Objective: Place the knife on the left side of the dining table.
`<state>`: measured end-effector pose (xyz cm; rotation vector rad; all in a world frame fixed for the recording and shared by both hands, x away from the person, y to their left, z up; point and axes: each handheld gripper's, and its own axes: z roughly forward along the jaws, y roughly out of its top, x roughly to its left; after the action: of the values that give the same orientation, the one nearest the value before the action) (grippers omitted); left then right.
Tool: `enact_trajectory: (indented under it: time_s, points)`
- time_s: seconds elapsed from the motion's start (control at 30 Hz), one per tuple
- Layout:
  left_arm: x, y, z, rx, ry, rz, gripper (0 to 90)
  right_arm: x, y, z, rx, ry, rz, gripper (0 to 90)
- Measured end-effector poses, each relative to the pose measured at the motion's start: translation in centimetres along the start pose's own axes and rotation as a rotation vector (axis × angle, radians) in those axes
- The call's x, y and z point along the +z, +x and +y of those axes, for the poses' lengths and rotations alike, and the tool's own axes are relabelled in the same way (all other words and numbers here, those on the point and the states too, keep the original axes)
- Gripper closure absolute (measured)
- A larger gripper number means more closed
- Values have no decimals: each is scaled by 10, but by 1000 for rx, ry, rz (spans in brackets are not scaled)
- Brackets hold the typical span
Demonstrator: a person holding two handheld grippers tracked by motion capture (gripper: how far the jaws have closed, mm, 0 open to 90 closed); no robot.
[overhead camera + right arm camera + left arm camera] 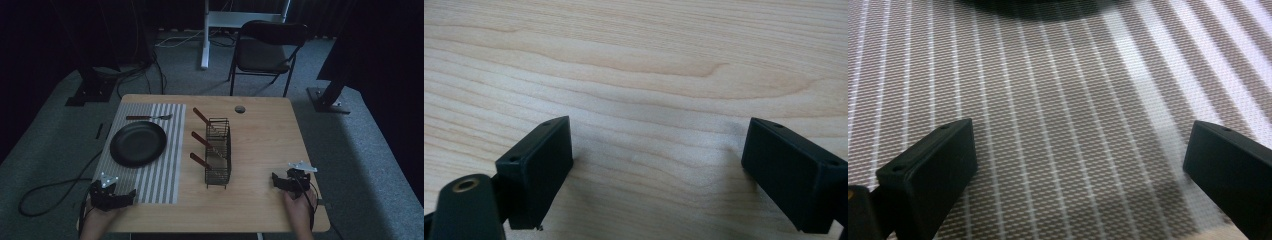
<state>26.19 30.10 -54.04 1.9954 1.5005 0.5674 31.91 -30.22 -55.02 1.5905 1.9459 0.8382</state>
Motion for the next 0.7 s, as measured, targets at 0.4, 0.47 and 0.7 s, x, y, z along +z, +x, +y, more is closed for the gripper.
enact_trajectory:
  time_s: [0.4,0.47,0.7]
  points:
    - [-5,-6,18,6,-41,-67,20,0,0,0,0,0,-1,121]
    - [-7,-9,22,16,-47,-79,20,0,0,0,0,0,0,121]
    - [-11,-19,38,63,-62,-97,38,0,0,0,0,0,-1,121]
